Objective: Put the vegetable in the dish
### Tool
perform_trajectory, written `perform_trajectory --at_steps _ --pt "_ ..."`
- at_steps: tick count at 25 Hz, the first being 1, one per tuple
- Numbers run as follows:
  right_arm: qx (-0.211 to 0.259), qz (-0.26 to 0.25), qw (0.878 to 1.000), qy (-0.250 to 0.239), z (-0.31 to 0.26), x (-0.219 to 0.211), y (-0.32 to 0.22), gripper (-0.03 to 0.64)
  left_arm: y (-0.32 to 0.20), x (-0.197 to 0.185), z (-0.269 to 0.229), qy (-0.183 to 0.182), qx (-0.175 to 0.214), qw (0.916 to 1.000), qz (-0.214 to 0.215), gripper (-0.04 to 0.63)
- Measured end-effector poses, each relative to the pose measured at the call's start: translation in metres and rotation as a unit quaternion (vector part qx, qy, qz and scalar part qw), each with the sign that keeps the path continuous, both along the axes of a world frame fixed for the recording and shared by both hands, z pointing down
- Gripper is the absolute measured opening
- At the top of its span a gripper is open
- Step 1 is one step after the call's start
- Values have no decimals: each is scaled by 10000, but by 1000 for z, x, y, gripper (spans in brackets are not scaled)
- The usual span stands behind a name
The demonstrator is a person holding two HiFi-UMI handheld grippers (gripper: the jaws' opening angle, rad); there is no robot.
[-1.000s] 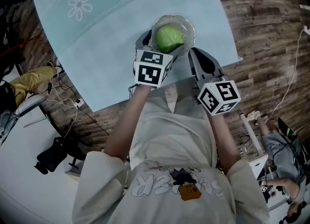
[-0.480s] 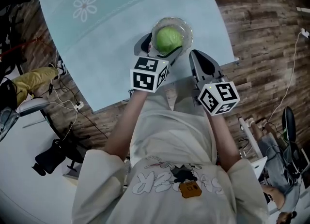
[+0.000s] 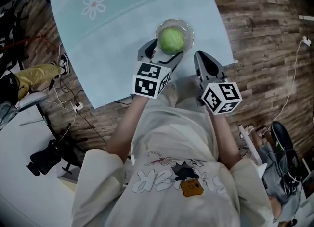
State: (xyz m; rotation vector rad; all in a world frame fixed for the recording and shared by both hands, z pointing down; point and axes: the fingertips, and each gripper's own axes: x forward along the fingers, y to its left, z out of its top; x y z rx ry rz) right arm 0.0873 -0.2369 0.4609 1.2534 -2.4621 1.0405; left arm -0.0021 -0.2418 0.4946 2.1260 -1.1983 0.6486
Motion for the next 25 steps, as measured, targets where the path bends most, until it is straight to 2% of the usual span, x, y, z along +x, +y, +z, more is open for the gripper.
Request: perform_trajectory --at_steps 3,5,10,14,20,25 --pt "85 -52 10000 7 -8 1 4 25 9 -5 -8 49 -25 9997 -250 302" --pt "137 -106 9998 31 -12 2 5 25 14 -11 -10 -152 8 9990 -419 188" --pt "237 -239 9994 110 -22 7 11 25 31 -22 -33 -411 243 9962 -727 6" --pt "302 -465 9983 187 -26 4 14 25 52 -16 -48 -367 268 9970 -624 6" --pt "427 -980 9941 196 -39 -13 29 25 70 3 -68 -39 273 9987 -437 6" --pt "528 -1594 9854 294 -44 -39 41 25 80 10 -83 -93 337 9994 -62 6"
